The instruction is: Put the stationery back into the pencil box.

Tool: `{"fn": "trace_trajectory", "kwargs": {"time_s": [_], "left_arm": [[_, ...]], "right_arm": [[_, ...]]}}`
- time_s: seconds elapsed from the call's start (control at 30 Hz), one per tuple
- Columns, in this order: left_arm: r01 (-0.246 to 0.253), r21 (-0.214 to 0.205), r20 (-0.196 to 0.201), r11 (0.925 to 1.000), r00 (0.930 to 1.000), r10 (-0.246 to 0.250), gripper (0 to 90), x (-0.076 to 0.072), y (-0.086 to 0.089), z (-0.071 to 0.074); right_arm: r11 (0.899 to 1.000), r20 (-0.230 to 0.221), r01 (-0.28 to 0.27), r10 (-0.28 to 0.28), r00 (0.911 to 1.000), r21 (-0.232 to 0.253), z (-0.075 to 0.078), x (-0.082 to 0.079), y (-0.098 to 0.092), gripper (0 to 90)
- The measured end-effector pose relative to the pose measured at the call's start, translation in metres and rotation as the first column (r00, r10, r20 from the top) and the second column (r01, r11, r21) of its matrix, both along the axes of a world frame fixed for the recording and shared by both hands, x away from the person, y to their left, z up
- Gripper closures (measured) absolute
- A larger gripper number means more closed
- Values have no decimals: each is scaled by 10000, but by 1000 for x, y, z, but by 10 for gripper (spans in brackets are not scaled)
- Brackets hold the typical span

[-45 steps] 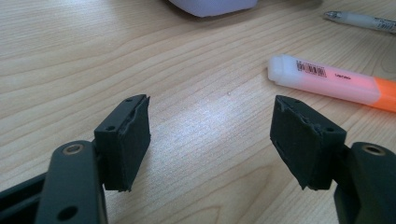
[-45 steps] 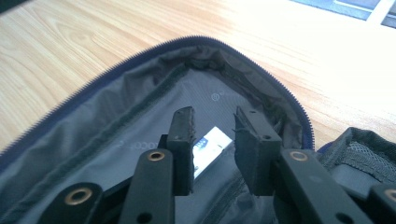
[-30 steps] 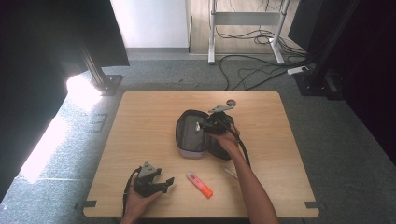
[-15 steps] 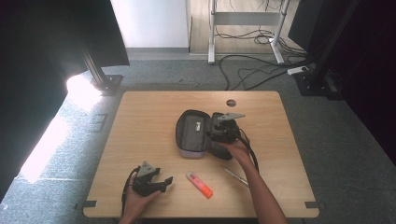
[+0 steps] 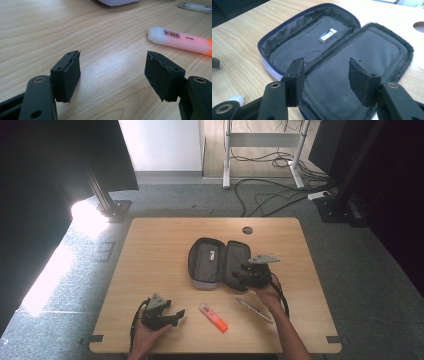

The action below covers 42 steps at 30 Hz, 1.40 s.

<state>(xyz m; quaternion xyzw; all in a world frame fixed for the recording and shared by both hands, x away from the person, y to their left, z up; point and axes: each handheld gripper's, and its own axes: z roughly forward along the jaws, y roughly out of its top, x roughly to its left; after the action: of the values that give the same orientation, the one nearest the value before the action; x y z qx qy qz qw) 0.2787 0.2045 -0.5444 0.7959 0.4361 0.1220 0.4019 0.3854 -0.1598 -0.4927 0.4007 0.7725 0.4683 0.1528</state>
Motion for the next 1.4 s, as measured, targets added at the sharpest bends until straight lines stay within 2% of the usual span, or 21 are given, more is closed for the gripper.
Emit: {"fn": "trace_trajectory", "kwargs": {"time_s": [0.33,0.83,1.4], "left_arm": [[-18,26,39,10000,10000,18,292,-1,0,1],[-223,-62,13,9997,9998,223,292,-2,5,1],[-290,-101,-9,9995,9996,290,292,-2,7,1]], "right_arm": [[9998,-34,205,-205,9998,55,-14,-20,-17,465],[9999,242,159,-160,9996,27,-20,-52,-24,464],[9995,93,309,-309,9995,8,-36,-86,-41,469]]}}
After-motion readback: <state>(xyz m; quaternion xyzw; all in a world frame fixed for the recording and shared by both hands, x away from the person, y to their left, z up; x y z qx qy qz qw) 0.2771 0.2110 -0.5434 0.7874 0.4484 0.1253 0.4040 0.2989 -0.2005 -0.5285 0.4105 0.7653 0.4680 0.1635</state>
